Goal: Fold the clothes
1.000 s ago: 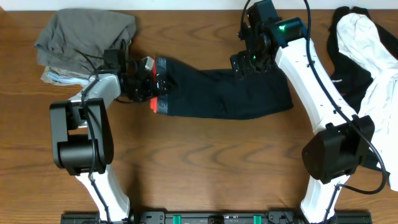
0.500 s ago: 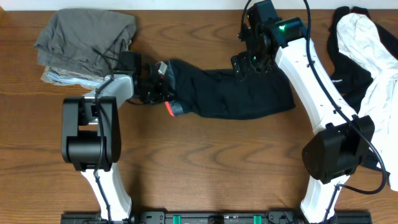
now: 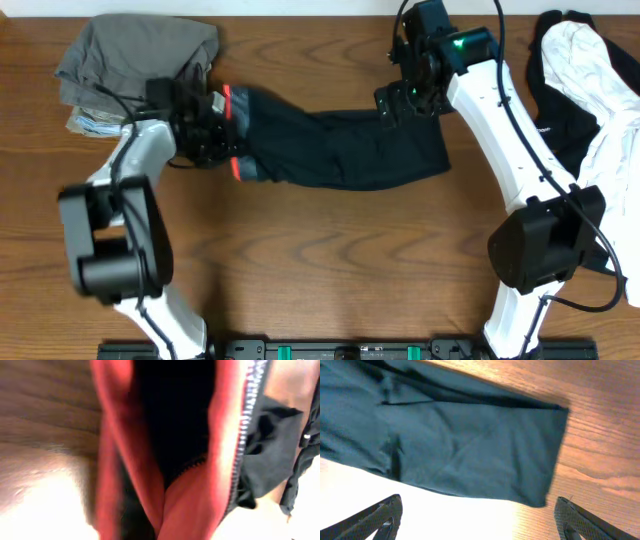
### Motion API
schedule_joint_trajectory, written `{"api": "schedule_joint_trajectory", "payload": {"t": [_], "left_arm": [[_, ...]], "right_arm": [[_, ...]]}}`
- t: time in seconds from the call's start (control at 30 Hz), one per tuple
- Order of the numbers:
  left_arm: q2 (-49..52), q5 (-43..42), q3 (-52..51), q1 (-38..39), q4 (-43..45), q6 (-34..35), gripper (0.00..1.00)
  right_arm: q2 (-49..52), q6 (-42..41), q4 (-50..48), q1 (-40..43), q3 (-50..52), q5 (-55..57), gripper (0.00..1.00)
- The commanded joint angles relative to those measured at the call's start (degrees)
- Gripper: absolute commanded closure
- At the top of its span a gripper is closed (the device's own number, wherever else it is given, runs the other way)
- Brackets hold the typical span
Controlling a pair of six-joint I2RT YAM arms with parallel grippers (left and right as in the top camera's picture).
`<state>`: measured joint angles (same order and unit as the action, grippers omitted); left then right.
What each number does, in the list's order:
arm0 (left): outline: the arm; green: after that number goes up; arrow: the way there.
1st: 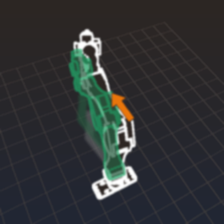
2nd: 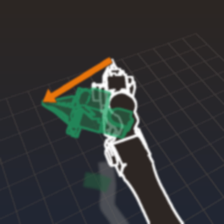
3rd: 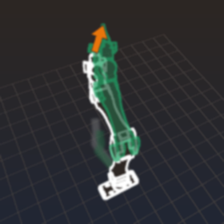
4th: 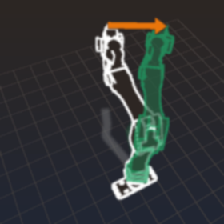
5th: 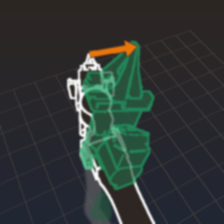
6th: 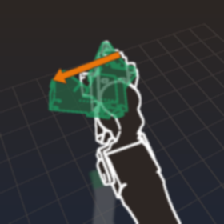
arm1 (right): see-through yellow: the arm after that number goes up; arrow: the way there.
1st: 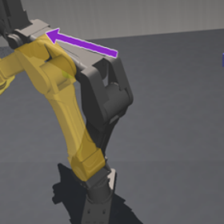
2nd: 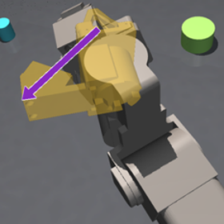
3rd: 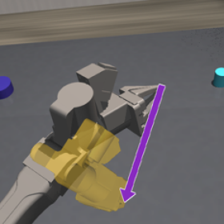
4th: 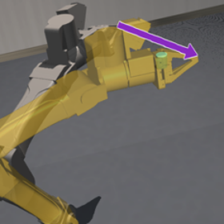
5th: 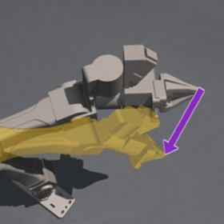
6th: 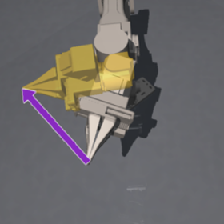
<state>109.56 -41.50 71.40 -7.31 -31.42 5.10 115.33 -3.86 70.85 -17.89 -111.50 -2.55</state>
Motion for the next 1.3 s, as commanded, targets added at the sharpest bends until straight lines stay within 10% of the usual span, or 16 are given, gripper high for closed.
{"api": "schedule_joint_trajectory", "payload": {"t": [0.0,0.33,0.67,1.27], "left_arm": [[-5.6,4.7,0.5,-0.4,-1.8,-1.0,0.94],[-12.2,7.5,0.9,1.2,-4.2,-0.3,0.94],[-12.8,15.9,6.1,1.0,-12.7,-1.6,0.94],[-5.1,17.9,4.8,0.8,-18.5,7.6,0.94]], "right_arm": [[-1.8,0.0,-0.8,1.6,0.2,0.6,0.05],[-1.8,-1.9,-7.9,5.3,8.5,-1.8,0.07],[-1.8,-1.9,-18.9,6.4,19.0,-10.6,0.39],[-1.8,-0.8,-19.3,6.5,19.6,-11.4,0.35]]}}
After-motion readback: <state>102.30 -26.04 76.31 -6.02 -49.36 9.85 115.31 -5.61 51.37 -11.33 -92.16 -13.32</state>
